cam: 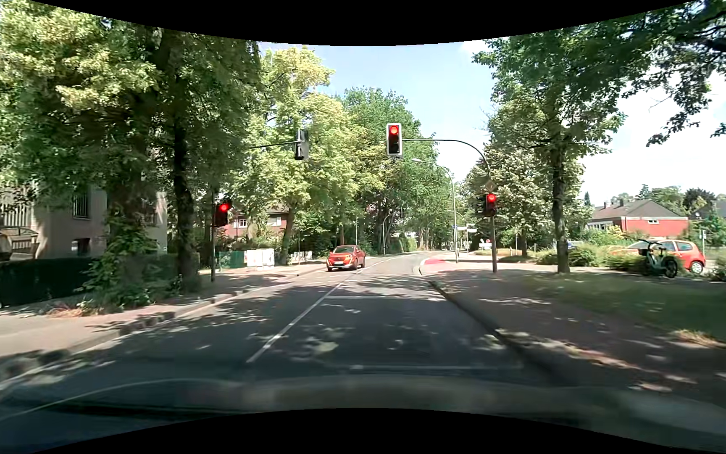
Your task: Follow the waypoints while adhering to traffic rules and regulations
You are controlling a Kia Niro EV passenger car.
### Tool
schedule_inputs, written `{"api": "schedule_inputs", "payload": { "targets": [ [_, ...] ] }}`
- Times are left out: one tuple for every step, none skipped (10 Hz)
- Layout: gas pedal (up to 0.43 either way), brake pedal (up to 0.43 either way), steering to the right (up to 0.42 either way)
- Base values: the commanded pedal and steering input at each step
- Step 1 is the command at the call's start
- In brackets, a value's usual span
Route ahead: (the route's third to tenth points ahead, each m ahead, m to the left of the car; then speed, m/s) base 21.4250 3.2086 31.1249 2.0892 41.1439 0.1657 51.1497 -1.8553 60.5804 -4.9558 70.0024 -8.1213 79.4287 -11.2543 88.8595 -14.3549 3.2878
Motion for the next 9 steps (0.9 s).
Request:
{"api": "schedule_inputs", "payload": {
  "targets": [
    [0.000,0.079,-0.006],
    [0.000,0.098,-0.005],
    [0.000,0.104,-0.004],
    [0.000,0.110,-0.003],
    [0.000,0.122,-0.002],
    [0.000,0.134,-0.002],
    [0.000,0.152,0.000],
    [0.000,0.171,0.002],
    [0.000,0.189,0.001]
  ]
}}
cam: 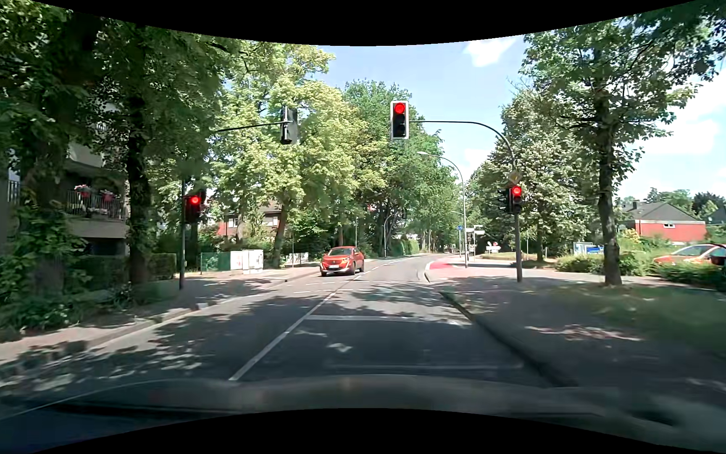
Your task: Follow the waypoints while adhering to traffic rules and regulations
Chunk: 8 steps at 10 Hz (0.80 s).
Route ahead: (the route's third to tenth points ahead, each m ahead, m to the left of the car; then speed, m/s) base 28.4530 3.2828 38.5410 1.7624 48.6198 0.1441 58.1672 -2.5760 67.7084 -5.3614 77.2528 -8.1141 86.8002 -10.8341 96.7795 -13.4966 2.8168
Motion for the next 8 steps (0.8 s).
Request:
{"api": "schedule_inputs", "payload": {
  "targets": [
    [0.000,0.213,0.002],
    [0.000,0.226,0.003],
    [0.000,0.226,0.005],
    [0.000,0.232,0.007],
    [0.000,0.232,0.007],
    [0.000,0.244,0.007],
    [0.000,0.250,0.006],
    [0.000,0.250,0.006]
  ]
}}
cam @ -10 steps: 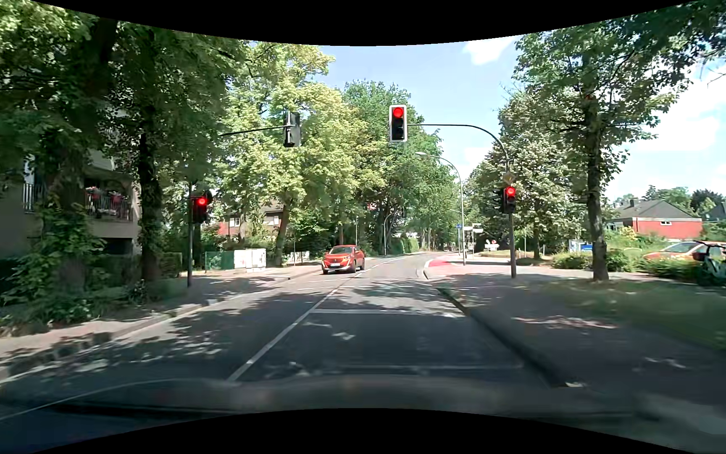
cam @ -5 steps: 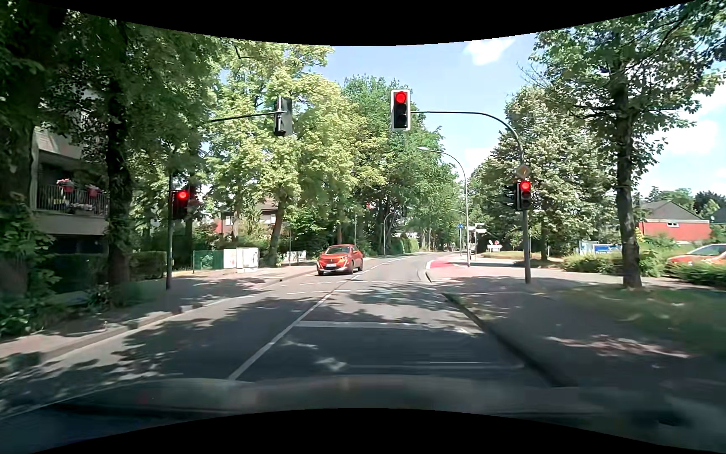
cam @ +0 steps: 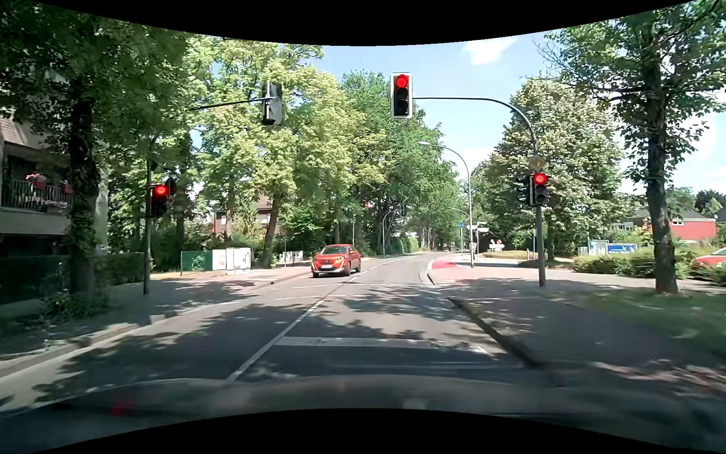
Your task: Follow the waypoints while adhering to traffic rules and regulations
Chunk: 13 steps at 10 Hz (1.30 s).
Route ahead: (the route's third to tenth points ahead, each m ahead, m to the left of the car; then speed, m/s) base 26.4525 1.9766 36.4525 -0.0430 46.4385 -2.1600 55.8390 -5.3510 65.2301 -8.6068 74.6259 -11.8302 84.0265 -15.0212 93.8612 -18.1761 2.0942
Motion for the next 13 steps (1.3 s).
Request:
{"api": "schedule_inputs", "payload": {
  "targets": [
    [0.000,0.256,0.006],
    [0.000,0.268,0.006],
    [0.000,0.280,0.006],
    [0.000,0.287,0.006],
    [0.000,0.287,0.007],
    [0.000,0.287,0.007],
    [0.000,0.287,0.006],
    [0.000,0.287,0.006],
    [0.000,0.287,0.006],
    [0.000,0.293,0.006],
    [0.000,0.293,0.006],
    [0.000,0.293,0.005],
    [0.000,0.293,0.005]
  ]
}}
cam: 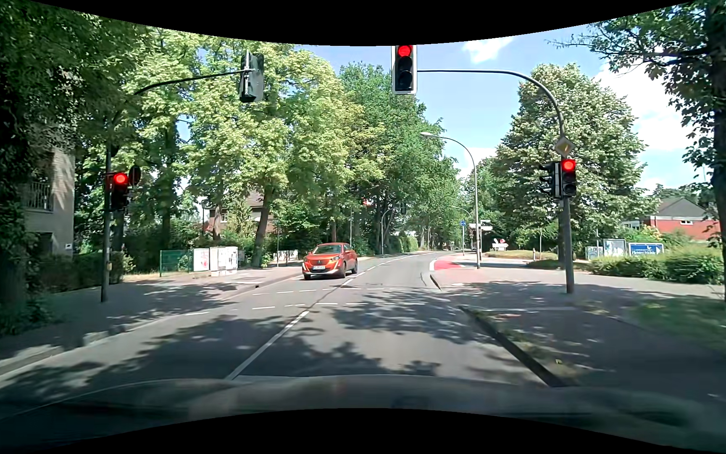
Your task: Follow the waypoints while adhering to traffic rules and regulations
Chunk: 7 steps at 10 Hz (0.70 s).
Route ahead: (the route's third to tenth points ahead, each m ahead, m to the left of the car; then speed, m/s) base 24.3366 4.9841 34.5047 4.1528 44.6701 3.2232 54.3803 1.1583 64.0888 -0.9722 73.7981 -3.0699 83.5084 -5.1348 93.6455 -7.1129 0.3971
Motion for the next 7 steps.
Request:
{"api": "schedule_inputs", "payload": {
  "targets": [
    [0.000,0.287,0.004],
    [0.000,0.287,0.003],
    [0.000,0.287,0.004],
    [0.000,0.287,0.004],
    [0.000,0.274,0.004],
    [0.000,0.274,0.007],
    [0.000,0.274,0.007]
  ]
}}
